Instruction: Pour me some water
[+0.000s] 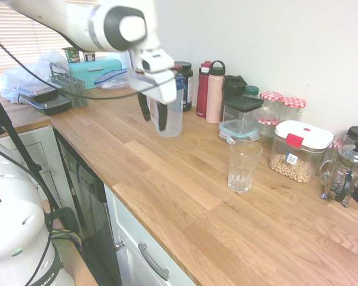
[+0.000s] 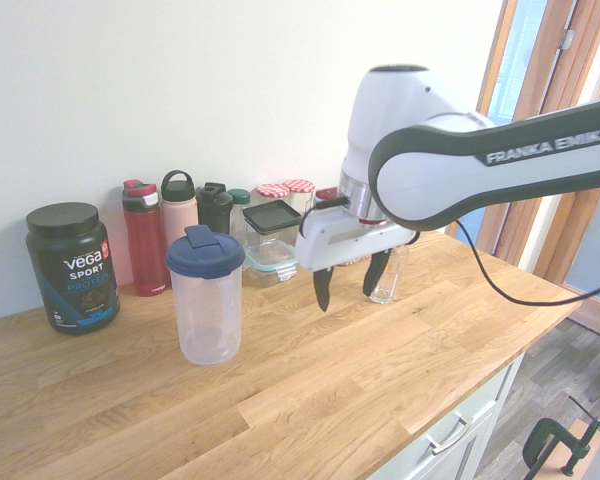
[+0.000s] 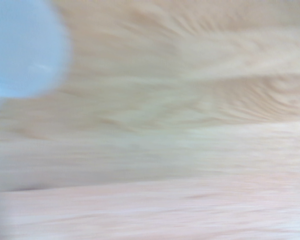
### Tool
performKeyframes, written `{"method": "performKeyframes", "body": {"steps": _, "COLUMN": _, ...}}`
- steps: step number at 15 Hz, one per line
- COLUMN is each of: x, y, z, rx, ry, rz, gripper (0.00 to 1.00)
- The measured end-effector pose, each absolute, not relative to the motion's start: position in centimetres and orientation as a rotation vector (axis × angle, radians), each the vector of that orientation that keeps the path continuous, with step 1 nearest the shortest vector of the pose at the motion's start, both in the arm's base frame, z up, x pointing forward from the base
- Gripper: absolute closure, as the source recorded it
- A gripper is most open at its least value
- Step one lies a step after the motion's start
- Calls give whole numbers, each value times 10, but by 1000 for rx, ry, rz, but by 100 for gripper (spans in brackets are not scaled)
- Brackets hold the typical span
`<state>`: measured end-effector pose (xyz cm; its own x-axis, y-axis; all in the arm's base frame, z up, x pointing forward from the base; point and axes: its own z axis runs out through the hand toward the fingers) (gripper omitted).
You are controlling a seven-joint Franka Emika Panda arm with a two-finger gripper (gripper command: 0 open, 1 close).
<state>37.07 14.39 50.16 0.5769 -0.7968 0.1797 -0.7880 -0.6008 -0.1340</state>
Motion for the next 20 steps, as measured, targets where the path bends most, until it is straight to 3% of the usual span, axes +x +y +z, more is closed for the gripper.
{"method": "performKeyframes", "body": {"steps": 7, "x": 401, "y": 240, "z": 500, "rx": -2736, "ry": 1253, "rz": -506, "gripper": 0}}
{"method": "performKeyframes", "body": {"steps": 8, "x": 414, "y": 247, "z": 492, "rx": -2733, "ry": 1254, "rz": -512, "gripper": 100}}
{"method": "performKeyframes", "body": {"steps": 20, "x": 474, "y": 265, "z": 460, "rx": -2686, "ry": 1325, "rz": -559, "gripper": 100}}
